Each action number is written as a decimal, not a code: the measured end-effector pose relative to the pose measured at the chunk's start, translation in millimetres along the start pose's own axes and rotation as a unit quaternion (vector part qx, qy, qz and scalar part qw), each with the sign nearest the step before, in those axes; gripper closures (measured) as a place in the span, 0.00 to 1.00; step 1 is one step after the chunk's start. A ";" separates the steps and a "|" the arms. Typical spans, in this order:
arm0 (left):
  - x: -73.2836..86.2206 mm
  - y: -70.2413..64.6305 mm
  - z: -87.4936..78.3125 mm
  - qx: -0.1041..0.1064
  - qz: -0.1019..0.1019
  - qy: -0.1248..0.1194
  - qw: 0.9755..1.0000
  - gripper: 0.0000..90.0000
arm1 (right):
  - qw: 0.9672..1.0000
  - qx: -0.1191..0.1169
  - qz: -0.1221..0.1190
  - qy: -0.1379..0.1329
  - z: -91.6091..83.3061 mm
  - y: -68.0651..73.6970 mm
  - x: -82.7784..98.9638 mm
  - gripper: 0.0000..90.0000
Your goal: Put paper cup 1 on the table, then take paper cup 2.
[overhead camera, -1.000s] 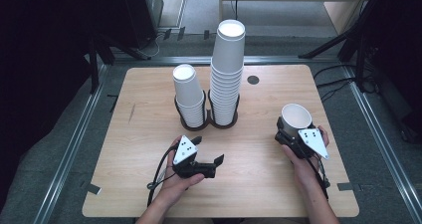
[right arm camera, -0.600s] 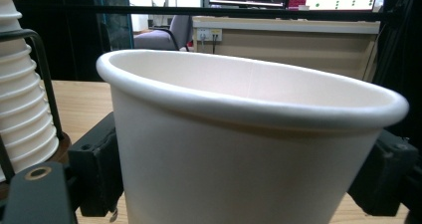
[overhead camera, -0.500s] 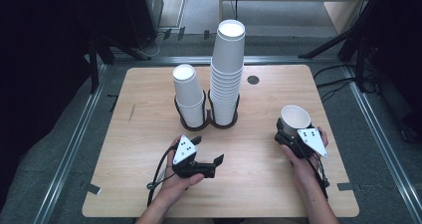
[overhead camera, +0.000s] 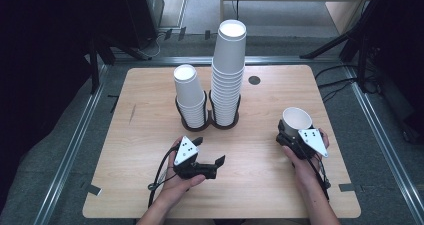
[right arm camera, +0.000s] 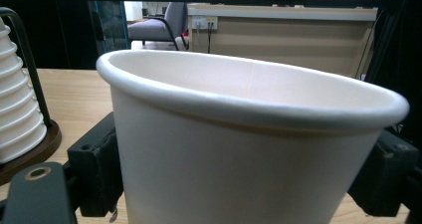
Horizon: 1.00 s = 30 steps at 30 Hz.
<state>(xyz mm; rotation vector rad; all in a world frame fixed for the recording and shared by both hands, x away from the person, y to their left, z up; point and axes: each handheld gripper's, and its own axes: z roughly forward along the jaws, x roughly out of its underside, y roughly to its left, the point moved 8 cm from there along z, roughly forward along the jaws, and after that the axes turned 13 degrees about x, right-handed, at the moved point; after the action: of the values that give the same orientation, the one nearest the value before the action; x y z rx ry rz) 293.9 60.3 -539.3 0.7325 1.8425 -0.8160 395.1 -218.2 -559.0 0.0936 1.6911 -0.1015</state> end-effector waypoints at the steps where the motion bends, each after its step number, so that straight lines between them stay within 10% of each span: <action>1: 0.1 -0.1 0.1 0.000 0.000 0.000 1.000 0.03 | 1.000 0.000 0.000 0.000 0.0 0.0 0.0 0.14; 30: 0.5 -0.2 0.5 0.000 0.001 0.001 1.000 0.03 | 1.000 0.001 0.010 0.020 0.3 -3.4 3.6 0.06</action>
<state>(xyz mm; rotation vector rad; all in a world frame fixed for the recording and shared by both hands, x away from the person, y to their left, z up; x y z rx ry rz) 293.8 59.9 -539.8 0.7340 1.8432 -0.8138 394.6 -221.5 -562.5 0.1154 1.7306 -0.0875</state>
